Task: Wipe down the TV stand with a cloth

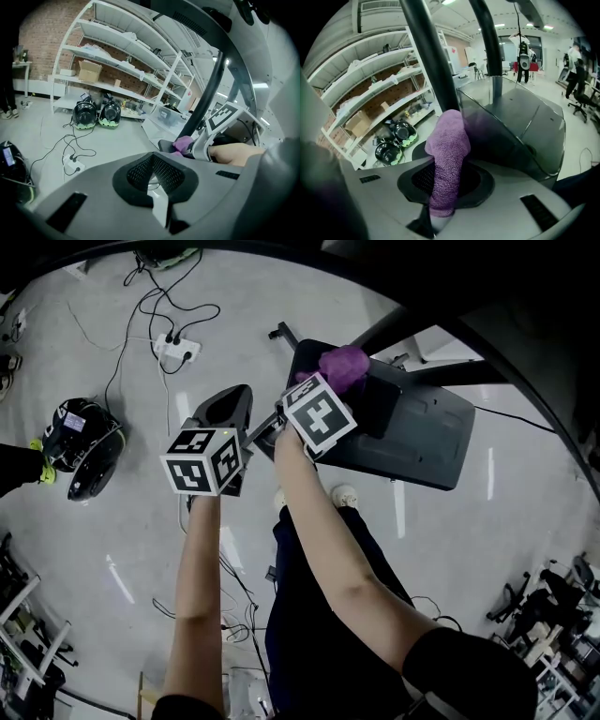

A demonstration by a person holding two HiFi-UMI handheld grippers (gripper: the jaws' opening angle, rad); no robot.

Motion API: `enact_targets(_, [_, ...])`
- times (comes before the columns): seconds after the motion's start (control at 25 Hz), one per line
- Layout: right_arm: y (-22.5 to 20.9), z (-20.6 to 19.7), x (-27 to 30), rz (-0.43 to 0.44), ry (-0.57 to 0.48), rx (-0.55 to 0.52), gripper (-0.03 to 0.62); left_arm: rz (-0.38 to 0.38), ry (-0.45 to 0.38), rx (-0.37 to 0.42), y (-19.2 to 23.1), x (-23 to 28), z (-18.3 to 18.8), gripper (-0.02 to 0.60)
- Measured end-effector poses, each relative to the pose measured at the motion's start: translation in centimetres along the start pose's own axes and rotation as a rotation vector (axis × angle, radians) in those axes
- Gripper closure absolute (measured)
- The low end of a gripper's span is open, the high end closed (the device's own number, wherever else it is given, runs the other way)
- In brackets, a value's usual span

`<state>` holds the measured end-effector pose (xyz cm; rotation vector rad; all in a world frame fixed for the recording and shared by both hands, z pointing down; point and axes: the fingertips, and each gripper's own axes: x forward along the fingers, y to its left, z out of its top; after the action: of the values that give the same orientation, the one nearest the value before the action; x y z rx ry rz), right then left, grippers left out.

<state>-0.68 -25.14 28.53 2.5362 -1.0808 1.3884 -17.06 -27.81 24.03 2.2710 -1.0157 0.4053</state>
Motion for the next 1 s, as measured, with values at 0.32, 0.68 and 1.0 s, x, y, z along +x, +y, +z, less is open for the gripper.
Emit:
enact_targets(0.32, [2.3, -0.8, -1.0, 0.131, 0.056, -0.120, 0.505, 0.009, -0.008, -0.016, 0.5, -1.1, 0.0, 0.575])
enact_targets(0.68, [5.5, -4.3, -6.8, 0.402, 0.126, -0.377, 0.505, 0.061, -0.037, -0.062, 0.0, -4.1, -1.5, 0.575])
enact_targets(1.0, [3.9, -8.9, -7.8, 0.442, 0.220, -0.470, 0.505, 0.110, -0.019, -0.098, 0.1, -6.4, -4.5, 0.575])
